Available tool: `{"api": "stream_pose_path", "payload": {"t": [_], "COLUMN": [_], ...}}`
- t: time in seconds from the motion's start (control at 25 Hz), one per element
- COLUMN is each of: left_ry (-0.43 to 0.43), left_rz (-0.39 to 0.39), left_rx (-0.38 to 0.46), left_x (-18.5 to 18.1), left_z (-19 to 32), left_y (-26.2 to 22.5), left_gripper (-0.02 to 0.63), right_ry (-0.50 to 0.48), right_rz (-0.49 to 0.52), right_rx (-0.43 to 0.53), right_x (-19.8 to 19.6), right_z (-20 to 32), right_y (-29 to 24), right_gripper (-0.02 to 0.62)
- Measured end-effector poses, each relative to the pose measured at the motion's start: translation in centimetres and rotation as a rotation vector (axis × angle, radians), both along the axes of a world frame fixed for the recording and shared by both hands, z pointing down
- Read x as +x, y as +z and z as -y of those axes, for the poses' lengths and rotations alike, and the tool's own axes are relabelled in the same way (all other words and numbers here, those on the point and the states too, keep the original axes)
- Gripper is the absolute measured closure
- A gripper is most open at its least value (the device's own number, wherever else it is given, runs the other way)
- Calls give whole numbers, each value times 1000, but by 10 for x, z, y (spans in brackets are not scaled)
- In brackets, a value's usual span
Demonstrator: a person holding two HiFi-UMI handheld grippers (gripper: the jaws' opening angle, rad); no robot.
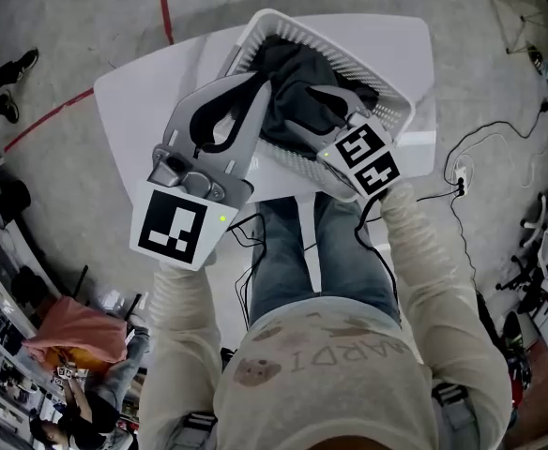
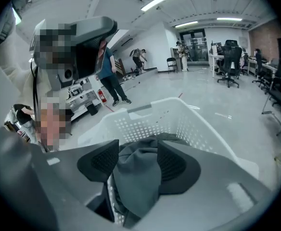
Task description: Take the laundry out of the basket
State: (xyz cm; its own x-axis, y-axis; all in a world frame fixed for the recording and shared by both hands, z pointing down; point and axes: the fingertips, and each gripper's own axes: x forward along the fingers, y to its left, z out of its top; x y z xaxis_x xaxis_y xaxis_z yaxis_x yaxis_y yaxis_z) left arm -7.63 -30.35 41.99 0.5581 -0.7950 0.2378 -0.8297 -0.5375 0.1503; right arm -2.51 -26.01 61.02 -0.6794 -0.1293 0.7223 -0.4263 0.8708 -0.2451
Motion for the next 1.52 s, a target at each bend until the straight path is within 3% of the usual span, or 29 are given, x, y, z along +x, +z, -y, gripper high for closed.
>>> {"api": "stream_pose_path", "payload": {"t": [0.36,0.64,1.12,1.52], "left_ry": [39,45,39,30], "left_rz": [-25,-23,-20,-23], "left_rx": [-48,-64,-67,-79], "left_x": [1,-2,-12,-23], "left_z": [-5,-11,-14,-14], "left_y": [54,68,75,85], "left_gripper": [604,604,604,604], "right_ry": [-116,-255,-401,-451], "right_rz": [-107,-256,-496,-573], "right_rx": [26,6,131,201], "right_x": [-8,-4,1,-3], "right_z": [-20,-43,-29,-14], "right_y": [65,110,183,217], "right_gripper": [247,100,66,68]}}
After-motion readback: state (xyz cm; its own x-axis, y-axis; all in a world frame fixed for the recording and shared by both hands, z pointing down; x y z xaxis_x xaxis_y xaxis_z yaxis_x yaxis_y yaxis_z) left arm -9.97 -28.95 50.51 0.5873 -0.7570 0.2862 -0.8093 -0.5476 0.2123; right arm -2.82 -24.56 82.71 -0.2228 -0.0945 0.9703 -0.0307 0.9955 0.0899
